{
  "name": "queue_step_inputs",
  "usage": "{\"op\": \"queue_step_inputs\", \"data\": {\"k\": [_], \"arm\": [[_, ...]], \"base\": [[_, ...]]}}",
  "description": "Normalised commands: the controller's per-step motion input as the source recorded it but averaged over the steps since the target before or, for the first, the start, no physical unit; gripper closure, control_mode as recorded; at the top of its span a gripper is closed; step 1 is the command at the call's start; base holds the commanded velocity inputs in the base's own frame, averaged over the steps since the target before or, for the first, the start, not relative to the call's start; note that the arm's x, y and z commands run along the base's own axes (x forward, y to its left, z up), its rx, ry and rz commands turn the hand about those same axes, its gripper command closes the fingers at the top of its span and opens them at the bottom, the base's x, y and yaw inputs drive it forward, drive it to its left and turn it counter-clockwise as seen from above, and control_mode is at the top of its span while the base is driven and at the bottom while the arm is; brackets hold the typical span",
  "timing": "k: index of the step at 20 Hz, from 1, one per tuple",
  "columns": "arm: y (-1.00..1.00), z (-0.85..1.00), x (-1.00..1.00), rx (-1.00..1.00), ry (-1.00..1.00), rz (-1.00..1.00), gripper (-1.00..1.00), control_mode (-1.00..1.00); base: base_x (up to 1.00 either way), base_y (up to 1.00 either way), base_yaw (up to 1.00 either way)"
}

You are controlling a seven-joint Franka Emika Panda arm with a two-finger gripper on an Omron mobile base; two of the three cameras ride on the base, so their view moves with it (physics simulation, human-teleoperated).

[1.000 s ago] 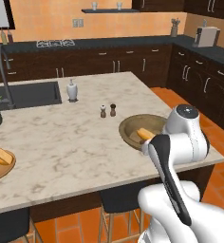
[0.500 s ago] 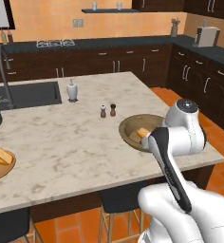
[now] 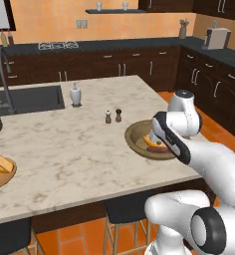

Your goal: Place one bun and one sausage from the bowl on each plate.

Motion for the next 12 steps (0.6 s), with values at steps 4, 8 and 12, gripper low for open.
{"op": "queue_step_inputs", "data": {"k": [4, 8, 12], "arm": [[-0.05, -0.62, 0.82, 0.00, 0.16, 0.02, -1.00, -1.00], [-0.09, -0.65, 0.57, 0.00, 0.20, 0.12, -1.00, -1.00], [-0.17, -0.58, 0.41, 0.00, 0.17, 0.12, -1.00, -1.00]], "base": [[0.00, 0.00, 0.00], [0.00, 0.00, 0.00], [0.00, 0.00, 0.00]]}}
